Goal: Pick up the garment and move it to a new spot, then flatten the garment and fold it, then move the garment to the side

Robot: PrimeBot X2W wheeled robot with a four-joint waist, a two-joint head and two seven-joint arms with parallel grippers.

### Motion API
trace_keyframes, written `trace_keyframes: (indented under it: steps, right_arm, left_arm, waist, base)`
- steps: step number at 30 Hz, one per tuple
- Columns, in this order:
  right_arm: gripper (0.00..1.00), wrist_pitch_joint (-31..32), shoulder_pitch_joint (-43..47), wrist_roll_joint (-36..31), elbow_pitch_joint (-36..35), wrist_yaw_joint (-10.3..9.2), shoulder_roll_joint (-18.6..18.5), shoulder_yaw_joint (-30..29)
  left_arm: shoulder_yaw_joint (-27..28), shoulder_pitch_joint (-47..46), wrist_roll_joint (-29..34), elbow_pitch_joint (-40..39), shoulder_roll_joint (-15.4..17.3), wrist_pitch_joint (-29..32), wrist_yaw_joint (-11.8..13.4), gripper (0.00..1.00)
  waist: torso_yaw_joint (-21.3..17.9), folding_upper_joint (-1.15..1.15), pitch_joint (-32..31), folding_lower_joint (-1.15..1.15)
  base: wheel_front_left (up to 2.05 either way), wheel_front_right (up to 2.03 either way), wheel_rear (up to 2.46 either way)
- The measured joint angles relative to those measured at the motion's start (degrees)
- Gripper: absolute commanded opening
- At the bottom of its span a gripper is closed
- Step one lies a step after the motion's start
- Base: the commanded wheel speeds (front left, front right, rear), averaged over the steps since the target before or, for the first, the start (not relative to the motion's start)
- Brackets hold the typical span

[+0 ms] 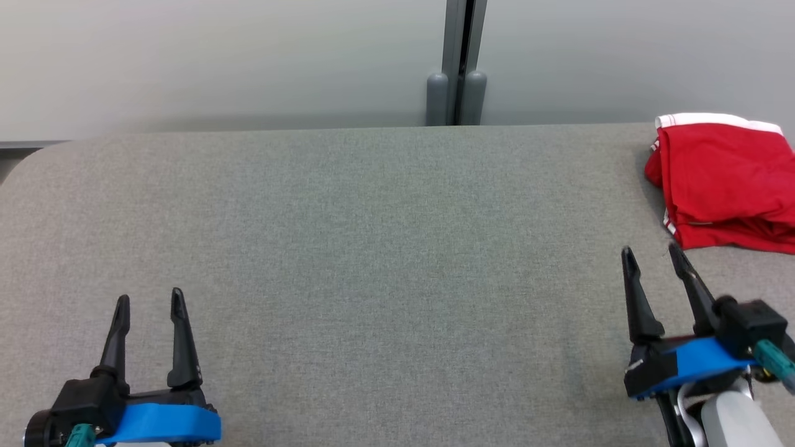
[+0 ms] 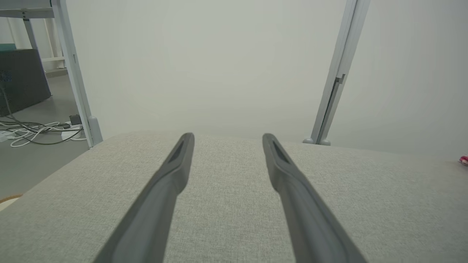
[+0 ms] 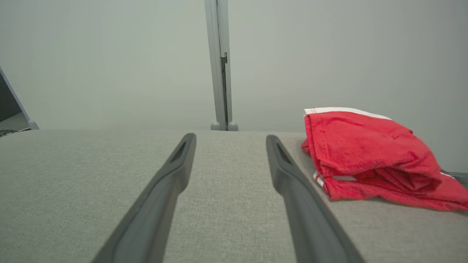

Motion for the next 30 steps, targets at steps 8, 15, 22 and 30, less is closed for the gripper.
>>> trace_keyframes:
  steps: [8, 15, 22, 30]
  right_arm:
    - [1.0, 0.0, 6.91, -1.94, -3.36, 0.0, 2.71, -3.8]
    - [1.0, 0.0, 7.81, -2.5, -4.49, 0.0, 3.57, -3.68]
    - [1.0, 0.0, 8.28, -2.86, -4.63, 0.0, 3.92, -3.47]
    - [0.0, 0.03, 8.38, -2.86, -4.37, 0.0, 4.14, -3.27]
  left_arm:
    - [-0.54, 0.5, 1.0, 1.19, 0.01, 0.0, 0.0, 1.0]
    - [-0.64, 0.54, 1.0, 2.53, 0.01, 0.0, -0.01, 1.0]
    - [-0.51, 0.48, 0.85, 3.02, 0.02, 0.0, -0.09, 1.0]
    - [-0.51, 0.51, 0.99, 3.48, 0.0, 0.02, -0.08, 0.0]
  waist:
    - [-0.76, 0.01, -2.04, 0.0]
    - [-1.08, 0.01, -2.37, 0.0]
    - [-0.91, 0.02, -2.45, 0.0]
    - [-0.83, 0.02, -2.26, 0.0]
  base:
    - [0.0, 0.0, 0.0]
    - [0.0, 0.0, 0.0]
    - [0.0, 0.0, 0.0]
    - [0.0, 0.0, 0.0]
